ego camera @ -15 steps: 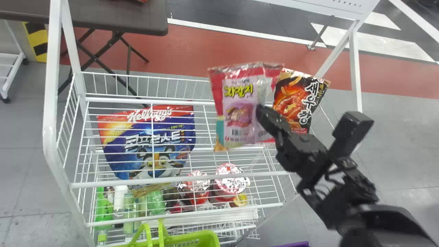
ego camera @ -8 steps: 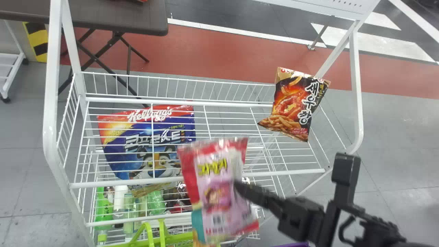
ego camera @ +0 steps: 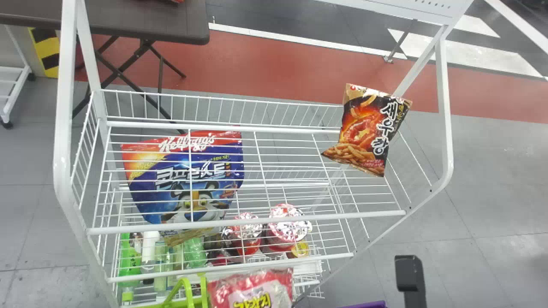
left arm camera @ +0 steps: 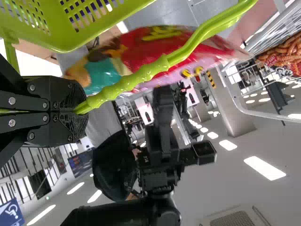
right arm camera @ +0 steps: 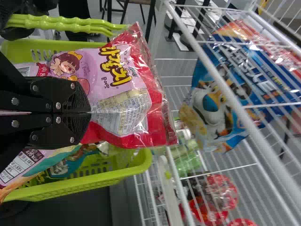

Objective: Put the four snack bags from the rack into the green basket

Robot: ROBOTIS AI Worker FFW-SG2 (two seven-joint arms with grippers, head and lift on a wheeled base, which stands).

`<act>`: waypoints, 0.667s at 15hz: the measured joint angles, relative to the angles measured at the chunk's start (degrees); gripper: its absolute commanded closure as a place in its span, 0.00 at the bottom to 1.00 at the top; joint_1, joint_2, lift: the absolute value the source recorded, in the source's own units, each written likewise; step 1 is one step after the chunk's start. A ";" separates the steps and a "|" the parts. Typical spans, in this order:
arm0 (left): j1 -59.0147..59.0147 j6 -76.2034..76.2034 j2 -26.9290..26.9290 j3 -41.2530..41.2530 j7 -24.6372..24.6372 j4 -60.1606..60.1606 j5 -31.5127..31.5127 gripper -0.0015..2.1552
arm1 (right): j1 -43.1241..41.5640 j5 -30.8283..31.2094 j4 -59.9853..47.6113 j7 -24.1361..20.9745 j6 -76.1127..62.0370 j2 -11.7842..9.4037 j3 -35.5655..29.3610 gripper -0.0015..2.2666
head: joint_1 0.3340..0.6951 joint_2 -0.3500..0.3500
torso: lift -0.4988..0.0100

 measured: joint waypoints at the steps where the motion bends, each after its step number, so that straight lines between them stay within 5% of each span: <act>1: 0.00 -0.01 0.00 -0.01 -0.11 0.00 0.00 0.88 | 0.01 0.62 1.30 -0.12 -0.27 0.00 0.99 0.93 | 1.00 0.00 | 0.97; 10: 0.71 -0.67 -0.01 0.17 -0.76 -0.21 0.08 0.88 | -0.60 9.77 6.53 -6.35 -8.20 -0.22 10.63 0.93 | 1.00 0.00 | 0.97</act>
